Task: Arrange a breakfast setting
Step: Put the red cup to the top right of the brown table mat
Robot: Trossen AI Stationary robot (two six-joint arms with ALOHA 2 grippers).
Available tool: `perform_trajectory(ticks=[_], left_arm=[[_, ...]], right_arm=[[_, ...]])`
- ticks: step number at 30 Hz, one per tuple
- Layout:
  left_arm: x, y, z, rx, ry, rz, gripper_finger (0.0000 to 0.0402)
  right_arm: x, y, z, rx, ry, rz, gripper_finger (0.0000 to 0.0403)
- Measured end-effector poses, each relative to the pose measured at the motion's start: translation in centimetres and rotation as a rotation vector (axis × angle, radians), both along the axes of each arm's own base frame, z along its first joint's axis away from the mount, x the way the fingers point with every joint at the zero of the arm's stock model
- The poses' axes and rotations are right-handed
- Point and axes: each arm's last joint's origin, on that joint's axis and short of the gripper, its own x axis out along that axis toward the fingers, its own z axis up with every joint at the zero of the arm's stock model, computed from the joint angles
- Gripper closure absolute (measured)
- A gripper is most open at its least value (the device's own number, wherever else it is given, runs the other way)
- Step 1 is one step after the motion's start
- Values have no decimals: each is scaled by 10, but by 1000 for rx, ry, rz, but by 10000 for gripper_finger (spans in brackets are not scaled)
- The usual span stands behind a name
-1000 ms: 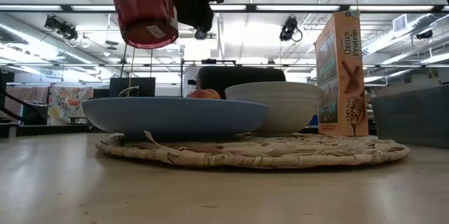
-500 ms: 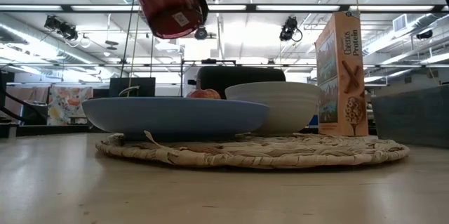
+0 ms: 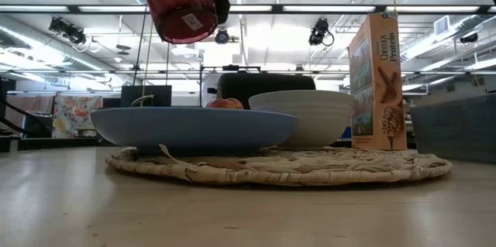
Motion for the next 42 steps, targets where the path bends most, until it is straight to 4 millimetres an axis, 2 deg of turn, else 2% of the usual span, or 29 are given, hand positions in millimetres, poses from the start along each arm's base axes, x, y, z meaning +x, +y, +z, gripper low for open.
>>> perform_trajectory(ticks=[4, 9, 12, 15, 19, 22, 26, 30, 33, 42], left_arm=[[0, 0, 0, 11, -3, 8, 326], [-10, 3, 5, 4, 10, 73, 248], [-24, 6, 23, -32, 4, 153, 199], [-40, 11, 51, -153, -88, 277, 164], [-70, 24, 84, -311, -239, 467, 149], [-94, 35, 98, -389, -337, 598, 151], [-119, 43, 108, -462, -467, 680, 157], [-125, 44, 104, -531, -557, 687, 159], [-123, 45, 93, -549, -598, 692, 159], [-97, 44, 48, -515, -649, 715, 159]], right_arm=[[0, 0, 0, 0, 0, -6, 42], [-1, 3, 3, 3, -8, -2, 42], [-7, 6, 7, 7, 34, -16, 42], [-18, 10, 14, 0, 100, -45, 42], [-37, 21, 32, 2, 149, -93, 42], [-56, 30, 43, 2, 156, -163, 42], [-90, 41, 45, 28, 156, -313, 42], [-129, 45, 38, 46, 119, -489, 42], [-153, 42, 27, 34, 98, -602, 42], [-200, 14, 0, 7, 7, -883, 42]])
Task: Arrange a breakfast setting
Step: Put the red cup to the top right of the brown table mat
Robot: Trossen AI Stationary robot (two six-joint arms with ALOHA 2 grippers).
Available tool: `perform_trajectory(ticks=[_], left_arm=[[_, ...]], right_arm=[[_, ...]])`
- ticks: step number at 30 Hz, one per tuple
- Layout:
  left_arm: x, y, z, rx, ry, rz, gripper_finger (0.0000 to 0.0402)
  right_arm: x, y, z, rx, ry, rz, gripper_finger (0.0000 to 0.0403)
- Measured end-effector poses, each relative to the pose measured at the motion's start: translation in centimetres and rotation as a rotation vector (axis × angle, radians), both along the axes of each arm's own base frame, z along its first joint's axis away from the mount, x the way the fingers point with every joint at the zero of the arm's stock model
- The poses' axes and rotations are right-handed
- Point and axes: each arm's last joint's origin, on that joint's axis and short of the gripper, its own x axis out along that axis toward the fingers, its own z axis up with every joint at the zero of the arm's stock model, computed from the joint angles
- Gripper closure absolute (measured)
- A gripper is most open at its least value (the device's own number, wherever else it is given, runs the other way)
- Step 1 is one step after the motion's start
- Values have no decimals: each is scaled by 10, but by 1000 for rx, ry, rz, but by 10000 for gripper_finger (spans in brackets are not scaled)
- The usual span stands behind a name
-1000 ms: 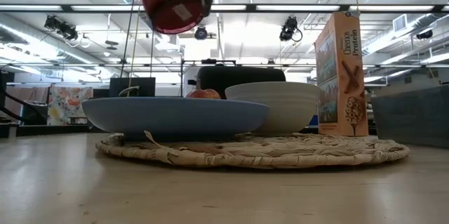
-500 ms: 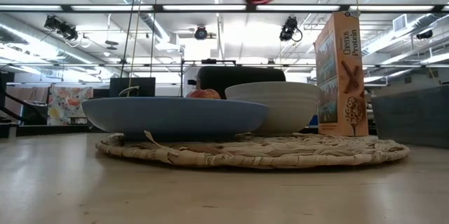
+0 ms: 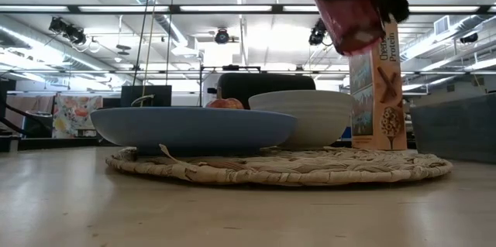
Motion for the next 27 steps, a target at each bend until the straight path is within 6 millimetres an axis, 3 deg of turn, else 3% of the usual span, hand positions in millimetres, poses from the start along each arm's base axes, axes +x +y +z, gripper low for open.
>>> perform_trajectory(ticks=[12, 21, 27], left_arm=[[50, 6, -49, 30, -220, 51, 159], [72, 23, -76, 95, -284, 106, 159], [85, 27, -86, 95, -259, 137, 159]], right_arm=[[-35, -33, -52, -3, -64, -215, 42], [-41, -64, -79, -71, -51, -273, 42], [-36, -85, -83, -116, -34, -290, 42]])
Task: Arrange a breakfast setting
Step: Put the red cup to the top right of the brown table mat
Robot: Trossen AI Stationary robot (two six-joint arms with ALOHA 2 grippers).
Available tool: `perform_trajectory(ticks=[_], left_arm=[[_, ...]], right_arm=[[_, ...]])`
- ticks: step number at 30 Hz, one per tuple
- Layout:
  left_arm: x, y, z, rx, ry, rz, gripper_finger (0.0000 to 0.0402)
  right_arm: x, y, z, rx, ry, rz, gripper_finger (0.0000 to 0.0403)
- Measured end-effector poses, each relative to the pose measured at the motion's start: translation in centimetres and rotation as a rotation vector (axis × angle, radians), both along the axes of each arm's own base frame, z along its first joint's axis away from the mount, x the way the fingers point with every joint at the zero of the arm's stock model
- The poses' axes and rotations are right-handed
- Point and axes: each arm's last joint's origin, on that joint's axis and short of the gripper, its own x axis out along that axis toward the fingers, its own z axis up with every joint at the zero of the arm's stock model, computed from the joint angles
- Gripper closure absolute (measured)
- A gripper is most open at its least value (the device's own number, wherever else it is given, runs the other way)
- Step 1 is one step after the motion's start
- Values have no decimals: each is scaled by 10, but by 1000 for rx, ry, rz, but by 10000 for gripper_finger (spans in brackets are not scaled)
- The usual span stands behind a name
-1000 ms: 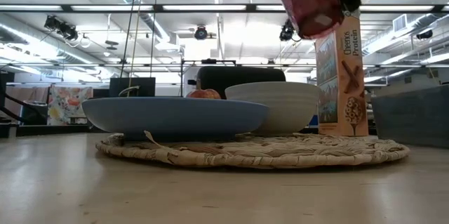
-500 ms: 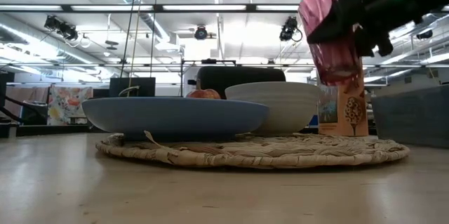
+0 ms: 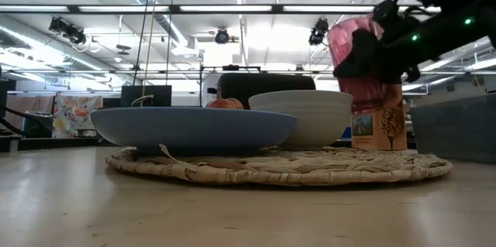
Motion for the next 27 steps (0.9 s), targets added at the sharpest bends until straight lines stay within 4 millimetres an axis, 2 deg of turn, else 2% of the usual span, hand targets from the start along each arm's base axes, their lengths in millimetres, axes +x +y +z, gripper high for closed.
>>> perform_trajectory(ticks=[11, 27], left_arm=[[2, -2, -2, -4, 2, -2, 159], [-5, -22, -3, 2, 21, -80, 159]], right_arm=[[16, -20, -23, 4, 41, -53, 42], [28, -44, -55, 2, 23, -187, 42]])
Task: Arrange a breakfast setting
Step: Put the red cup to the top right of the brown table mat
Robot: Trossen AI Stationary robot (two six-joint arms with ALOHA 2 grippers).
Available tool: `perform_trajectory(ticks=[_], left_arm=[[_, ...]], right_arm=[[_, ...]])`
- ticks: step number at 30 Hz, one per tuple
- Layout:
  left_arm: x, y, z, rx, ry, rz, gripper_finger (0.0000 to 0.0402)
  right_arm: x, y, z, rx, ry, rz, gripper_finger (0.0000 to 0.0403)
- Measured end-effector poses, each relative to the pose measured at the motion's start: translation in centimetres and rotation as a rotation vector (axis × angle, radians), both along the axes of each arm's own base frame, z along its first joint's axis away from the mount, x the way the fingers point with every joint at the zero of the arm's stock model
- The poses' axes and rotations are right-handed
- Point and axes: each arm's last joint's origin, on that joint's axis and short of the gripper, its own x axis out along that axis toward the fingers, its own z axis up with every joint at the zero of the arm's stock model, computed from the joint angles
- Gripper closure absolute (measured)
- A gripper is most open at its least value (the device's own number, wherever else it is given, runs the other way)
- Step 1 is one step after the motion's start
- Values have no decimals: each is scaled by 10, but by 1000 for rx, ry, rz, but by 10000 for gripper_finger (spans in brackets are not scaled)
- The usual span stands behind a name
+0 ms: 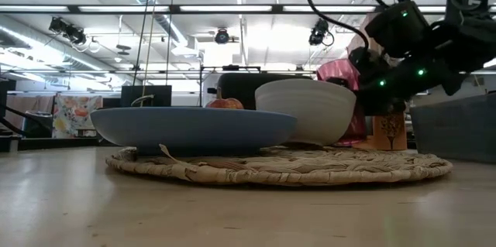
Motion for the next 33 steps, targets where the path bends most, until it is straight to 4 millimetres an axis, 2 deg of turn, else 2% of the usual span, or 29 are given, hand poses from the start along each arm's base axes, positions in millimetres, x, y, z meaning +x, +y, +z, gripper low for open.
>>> perform_trajectory(ticks=[10, 19, 33], left_arm=[[-2, -4, 0, 0, 1, -17, 159], [-1, -4, 0, -6, -1, -14, 159], [-1, -4, 0, -24, -7, -8, 159]], right_arm=[[3, -2, 7, -34, -65, 3, 42], [-24, -2, -2, -6, -84, 6, 42], [-26, -20, -2, -8, -34, 66, 42]])
